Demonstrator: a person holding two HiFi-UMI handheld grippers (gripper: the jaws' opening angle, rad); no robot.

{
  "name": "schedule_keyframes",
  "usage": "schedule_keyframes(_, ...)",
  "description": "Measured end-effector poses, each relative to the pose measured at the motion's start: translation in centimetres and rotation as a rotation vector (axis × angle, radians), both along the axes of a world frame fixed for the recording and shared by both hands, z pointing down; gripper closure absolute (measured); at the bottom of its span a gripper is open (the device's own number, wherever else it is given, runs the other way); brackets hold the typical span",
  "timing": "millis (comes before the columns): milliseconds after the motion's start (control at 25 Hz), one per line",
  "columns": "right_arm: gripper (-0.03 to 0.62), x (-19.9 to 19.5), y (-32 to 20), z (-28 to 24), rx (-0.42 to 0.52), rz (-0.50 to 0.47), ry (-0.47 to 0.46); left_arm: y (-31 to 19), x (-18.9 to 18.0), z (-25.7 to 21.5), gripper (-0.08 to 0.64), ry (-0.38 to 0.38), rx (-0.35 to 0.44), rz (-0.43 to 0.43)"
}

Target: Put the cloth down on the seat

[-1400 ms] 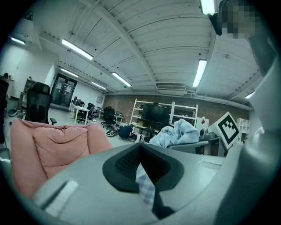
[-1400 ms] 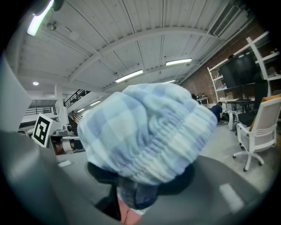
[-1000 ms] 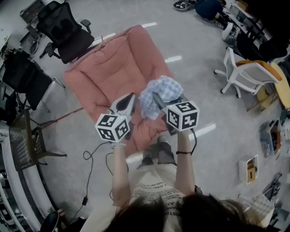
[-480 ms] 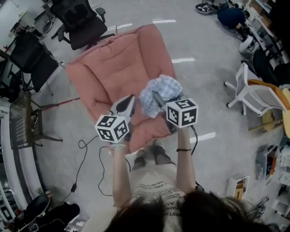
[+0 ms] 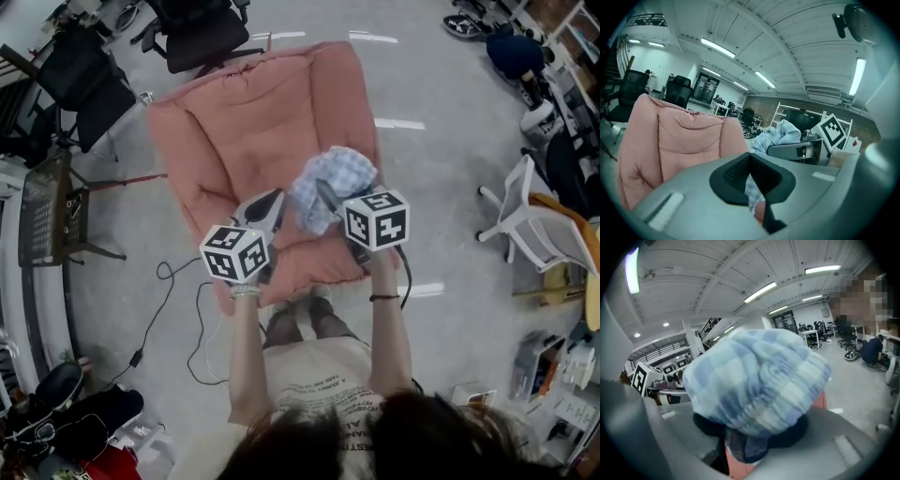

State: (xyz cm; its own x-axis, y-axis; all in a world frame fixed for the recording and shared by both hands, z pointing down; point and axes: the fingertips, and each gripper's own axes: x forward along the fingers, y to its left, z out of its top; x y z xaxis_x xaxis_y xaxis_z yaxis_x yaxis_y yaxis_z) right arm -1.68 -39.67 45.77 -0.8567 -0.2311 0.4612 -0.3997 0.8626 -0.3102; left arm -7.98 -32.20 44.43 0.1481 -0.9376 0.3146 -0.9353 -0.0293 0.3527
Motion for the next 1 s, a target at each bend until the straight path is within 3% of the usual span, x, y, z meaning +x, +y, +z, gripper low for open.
schedule_keyframes(360,0.381,-3.0,-1.1,3.4,0.000,-0.058,0.058,-2.4,-1.3,2.2,0.565,-0.022,-0.030,0.060)
schedule_keyframes(1000,0.380,-5.8,-3.4,15.5,-0.052,-0.084,0.167,-5.2,-2.6,13.4,0.565,0.026,-0.140,0.160)
